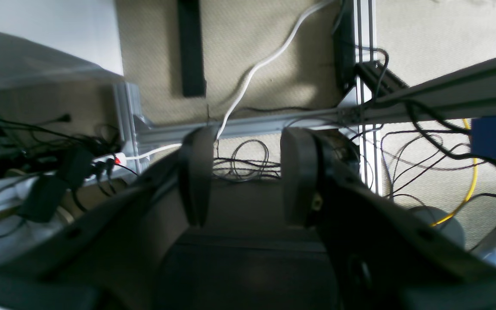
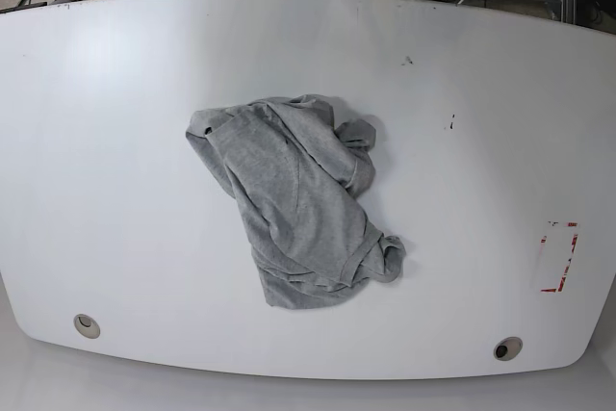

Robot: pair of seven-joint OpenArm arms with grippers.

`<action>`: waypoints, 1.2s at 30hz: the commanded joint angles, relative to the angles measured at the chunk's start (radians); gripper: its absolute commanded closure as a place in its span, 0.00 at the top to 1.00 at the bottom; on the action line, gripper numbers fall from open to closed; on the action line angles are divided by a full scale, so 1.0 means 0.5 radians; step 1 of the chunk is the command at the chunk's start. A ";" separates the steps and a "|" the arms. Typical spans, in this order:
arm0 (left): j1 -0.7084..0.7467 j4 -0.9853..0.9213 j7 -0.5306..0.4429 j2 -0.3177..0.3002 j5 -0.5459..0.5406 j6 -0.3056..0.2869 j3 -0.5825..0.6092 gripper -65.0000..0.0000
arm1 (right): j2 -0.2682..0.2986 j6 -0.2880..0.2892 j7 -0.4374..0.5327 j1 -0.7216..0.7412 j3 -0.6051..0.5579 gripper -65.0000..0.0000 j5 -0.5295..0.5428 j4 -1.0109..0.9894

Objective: Layout the t-shirt on the table in an organized manner, then fold the t-shirt properly

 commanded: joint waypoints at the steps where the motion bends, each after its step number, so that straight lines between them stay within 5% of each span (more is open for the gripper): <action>1: 0.136 0.185 -0.030 0.001 -0.001 0.004 -0.007 0.37 | -0.002 0.028 -0.027 -0.123 0.007 0.22 0.059 0.226; 9: 0.351 0.553 -0.030 0.044 -0.001 0.004 -0.108 0.37 | -0.002 0.028 -0.070 -0.331 0.007 0.22 0.179 0.606; 20: 0.468 0.946 -0.030 0.078 -0.001 0.004 -0.179 0.37 | 0.041 0.031 0.041 -0.341 0.014 0.22 0.253 0.649; 25: 0.382 0.995 -0.030 0.081 -0.001 0.004 -0.176 0.37 | 0.038 0.031 0.206 -0.255 0.020 0.22 0.253 0.649; 36: 0.032 1.004 -0.030 0.072 0.005 0.004 -0.167 0.37 | 0.029 0.028 0.219 0.141 0.017 0.22 0.250 0.646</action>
